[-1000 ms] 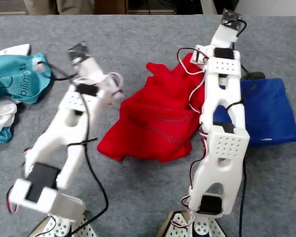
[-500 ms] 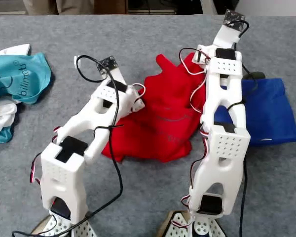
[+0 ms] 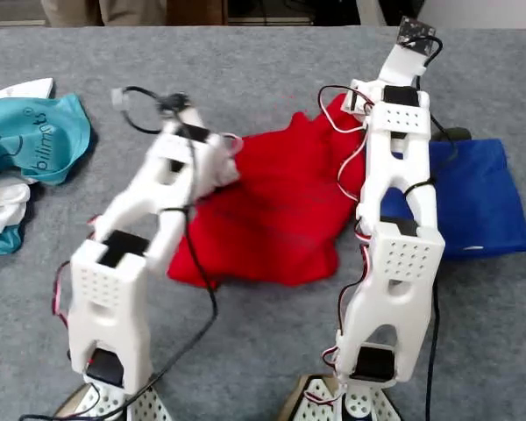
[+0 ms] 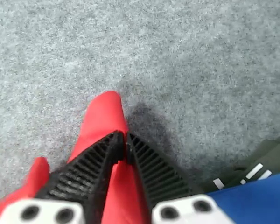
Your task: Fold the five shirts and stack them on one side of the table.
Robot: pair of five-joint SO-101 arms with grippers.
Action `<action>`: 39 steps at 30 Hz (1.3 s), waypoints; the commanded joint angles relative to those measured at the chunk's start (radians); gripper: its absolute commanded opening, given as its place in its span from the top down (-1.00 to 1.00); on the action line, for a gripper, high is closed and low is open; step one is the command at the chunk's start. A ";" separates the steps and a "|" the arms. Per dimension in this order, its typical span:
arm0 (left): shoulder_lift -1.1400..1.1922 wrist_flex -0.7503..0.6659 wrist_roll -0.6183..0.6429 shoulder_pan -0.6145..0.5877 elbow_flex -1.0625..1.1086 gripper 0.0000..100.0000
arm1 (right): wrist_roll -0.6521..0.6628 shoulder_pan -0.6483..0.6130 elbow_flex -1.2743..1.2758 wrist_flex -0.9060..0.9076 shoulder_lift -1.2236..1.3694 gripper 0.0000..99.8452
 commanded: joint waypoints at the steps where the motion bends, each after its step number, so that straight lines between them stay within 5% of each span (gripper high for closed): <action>1: -0.012 0.064 -0.015 -0.164 -0.100 0.96 | -0.009 0.012 -0.007 -0.026 -0.007 0.97; 14: -0.010 0.307 -0.101 -0.494 -0.511 0.96 | 0.110 -0.054 0.015 0.014 -0.010 0.97; 32: -0.001 0.310 -0.101 -0.460 -0.516 0.96 | 0.236 -0.093 0.005 0.106 -0.018 0.97; 39: -0.001 0.308 -0.117 -0.437 -0.526 0.96 | 0.305 -0.117 -0.073 0.374 -0.133 0.98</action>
